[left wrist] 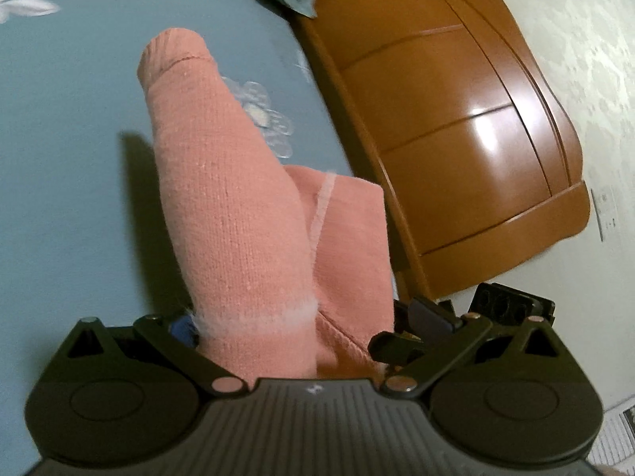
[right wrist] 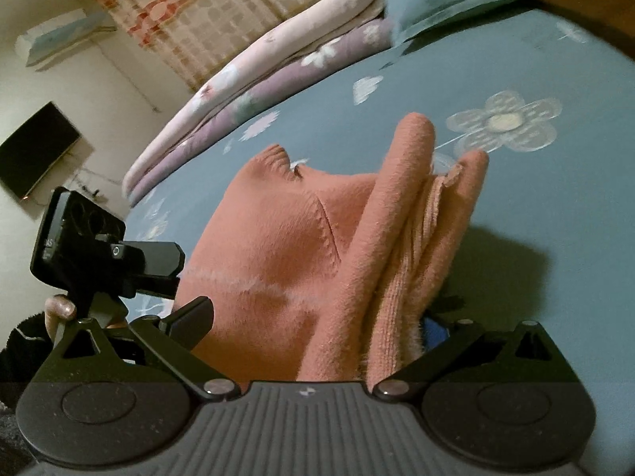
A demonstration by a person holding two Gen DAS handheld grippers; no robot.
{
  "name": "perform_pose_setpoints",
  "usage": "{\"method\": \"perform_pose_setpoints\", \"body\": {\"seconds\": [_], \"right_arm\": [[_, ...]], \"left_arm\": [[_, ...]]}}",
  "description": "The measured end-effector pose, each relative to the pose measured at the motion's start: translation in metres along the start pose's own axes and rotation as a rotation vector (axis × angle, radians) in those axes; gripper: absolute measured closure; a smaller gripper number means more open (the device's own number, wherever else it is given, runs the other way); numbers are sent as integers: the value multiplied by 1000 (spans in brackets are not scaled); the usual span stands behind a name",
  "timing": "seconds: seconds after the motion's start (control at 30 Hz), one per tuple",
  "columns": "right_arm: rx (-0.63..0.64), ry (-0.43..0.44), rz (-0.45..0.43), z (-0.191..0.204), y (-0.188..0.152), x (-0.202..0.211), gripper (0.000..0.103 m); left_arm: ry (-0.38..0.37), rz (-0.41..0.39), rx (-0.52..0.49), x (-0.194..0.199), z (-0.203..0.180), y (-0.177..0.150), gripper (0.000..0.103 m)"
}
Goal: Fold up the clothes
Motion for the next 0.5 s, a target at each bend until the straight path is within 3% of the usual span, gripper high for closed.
{"method": "perform_pose_setpoints", "body": {"seconds": [0.13, 0.5], "right_arm": [[37, -43, 6, -34, 7, 25, 0], [33, -137, -14, -138, 49, 71, 0]], "left_arm": [[-38, 35, -36, -36, -26, 11, 2], [-122, 47, 6, -127, -63, 35, 2]]}}
Point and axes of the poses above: each gripper's, at about its wrist camera, not at the fingertips, and x roughly against the way its jaws point, z to its left, y to its top, the point moved 9 cm from there along -x, roughly the way its jaws point, and after that the axes turned 13 degrees about x, right-handed, at the moved point
